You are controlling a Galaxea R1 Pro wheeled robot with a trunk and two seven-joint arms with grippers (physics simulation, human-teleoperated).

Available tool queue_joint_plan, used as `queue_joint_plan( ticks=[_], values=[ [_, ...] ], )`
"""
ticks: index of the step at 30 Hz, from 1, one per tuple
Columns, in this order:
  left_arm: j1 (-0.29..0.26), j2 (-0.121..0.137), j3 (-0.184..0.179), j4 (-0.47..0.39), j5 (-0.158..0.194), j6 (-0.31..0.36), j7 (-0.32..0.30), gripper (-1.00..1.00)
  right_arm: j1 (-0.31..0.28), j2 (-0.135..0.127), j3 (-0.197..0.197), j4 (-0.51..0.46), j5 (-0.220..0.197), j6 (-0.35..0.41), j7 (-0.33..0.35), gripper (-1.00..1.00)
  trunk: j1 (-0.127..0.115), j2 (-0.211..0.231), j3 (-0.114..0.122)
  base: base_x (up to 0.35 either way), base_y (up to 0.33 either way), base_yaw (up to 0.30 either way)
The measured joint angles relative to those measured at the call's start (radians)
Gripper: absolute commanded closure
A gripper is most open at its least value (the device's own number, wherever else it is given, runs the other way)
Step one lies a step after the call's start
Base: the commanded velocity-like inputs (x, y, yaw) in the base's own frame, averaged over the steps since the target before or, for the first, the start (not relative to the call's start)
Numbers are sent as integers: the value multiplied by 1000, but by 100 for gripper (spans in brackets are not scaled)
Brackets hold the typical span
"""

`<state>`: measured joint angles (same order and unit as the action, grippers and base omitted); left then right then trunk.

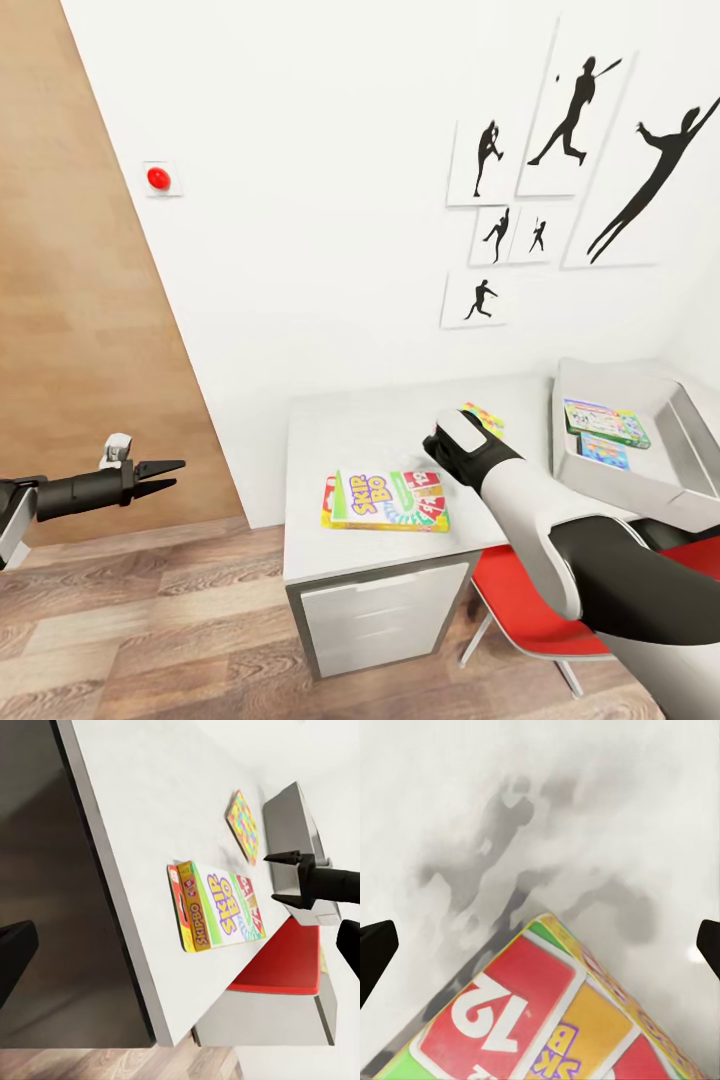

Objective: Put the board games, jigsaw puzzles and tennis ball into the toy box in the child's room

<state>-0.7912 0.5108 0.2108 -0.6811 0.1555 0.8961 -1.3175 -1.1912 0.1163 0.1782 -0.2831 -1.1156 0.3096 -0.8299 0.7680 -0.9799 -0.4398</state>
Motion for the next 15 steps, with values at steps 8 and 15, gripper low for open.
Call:
queue_joint_plan(
  ticks=[8, 15],
  values=[
    [0, 0, 0, 0, 0, 0, 0, -100, 0, -2, 0, 1, -1, 2, -1, -100, 23, -42, -19, 0, 0, 0],
    [0, 0, 0, 0, 0, 0, 0, -100, 0, -2, -1, 9, -2, 4, -1, -100, 38, -70, -31, 0, 0, 0]
  ],
)
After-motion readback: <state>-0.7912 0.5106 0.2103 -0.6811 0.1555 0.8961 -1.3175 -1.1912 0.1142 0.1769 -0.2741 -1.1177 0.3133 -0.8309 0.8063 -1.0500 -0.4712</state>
